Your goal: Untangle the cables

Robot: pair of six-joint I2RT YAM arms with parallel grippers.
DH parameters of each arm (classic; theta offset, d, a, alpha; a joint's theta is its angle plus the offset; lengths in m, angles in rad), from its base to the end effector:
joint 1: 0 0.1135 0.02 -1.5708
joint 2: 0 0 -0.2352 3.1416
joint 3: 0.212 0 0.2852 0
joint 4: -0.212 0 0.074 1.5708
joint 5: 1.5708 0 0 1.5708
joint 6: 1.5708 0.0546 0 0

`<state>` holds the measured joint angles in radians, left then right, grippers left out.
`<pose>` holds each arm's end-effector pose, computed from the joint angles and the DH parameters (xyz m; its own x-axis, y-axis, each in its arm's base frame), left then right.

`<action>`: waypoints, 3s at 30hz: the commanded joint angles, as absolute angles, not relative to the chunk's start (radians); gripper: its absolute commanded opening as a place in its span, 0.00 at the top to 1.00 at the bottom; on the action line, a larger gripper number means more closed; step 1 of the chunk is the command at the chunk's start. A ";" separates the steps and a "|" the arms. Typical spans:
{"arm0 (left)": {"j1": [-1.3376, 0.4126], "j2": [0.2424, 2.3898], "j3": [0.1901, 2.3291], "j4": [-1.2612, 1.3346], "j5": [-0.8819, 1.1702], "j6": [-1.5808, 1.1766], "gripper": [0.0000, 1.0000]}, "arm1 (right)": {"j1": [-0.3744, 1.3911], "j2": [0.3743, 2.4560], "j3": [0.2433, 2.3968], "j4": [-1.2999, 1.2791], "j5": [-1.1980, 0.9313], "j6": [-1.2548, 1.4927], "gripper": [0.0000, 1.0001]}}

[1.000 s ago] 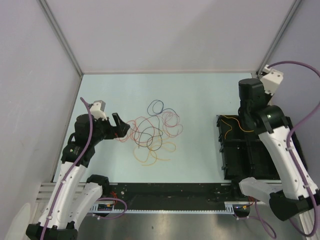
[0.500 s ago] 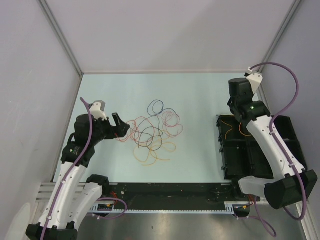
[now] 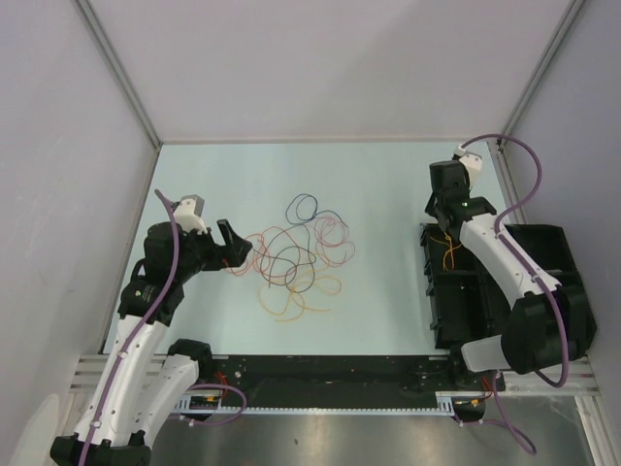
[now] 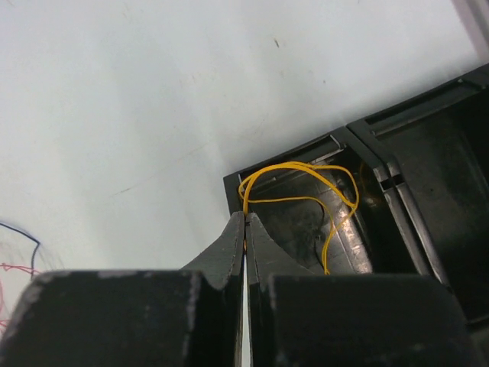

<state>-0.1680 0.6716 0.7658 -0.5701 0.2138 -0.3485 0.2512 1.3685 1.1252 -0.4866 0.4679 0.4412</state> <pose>0.2160 -0.0484 0.2875 -0.5438 -0.2462 -0.8023 0.1741 0.9021 -0.3949 0.3444 0.0630 0.2531 -0.5397 0.2550 -0.8023 0.3696 0.9280 0.0463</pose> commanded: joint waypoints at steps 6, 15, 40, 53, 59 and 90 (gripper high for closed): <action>-0.164 0.661 0.769 -0.543 0.227 -0.341 0.00 | 0.215 1.388 1.017 -0.417 0.439 0.518 1.00; -0.152 0.663 0.767 -0.540 0.241 -0.337 0.00 | 0.218 1.408 0.927 -0.471 0.439 0.586 1.00; -0.147 0.666 0.765 -0.538 0.244 -0.339 0.00 | 0.606 1.405 1.177 -0.474 0.342 0.474 0.51; -0.147 0.661 0.765 -0.540 0.242 -0.339 0.00 | 0.824 1.686 1.218 -0.313 0.259 0.561 0.50; -0.147 0.660 0.765 -0.540 0.242 -0.339 0.00 | 0.830 1.819 1.319 -0.276 0.268 0.519 0.48; -0.135 0.667 0.765 -0.537 0.249 -0.337 0.00 | 0.787 2.174 1.631 -0.440 0.394 0.508 0.46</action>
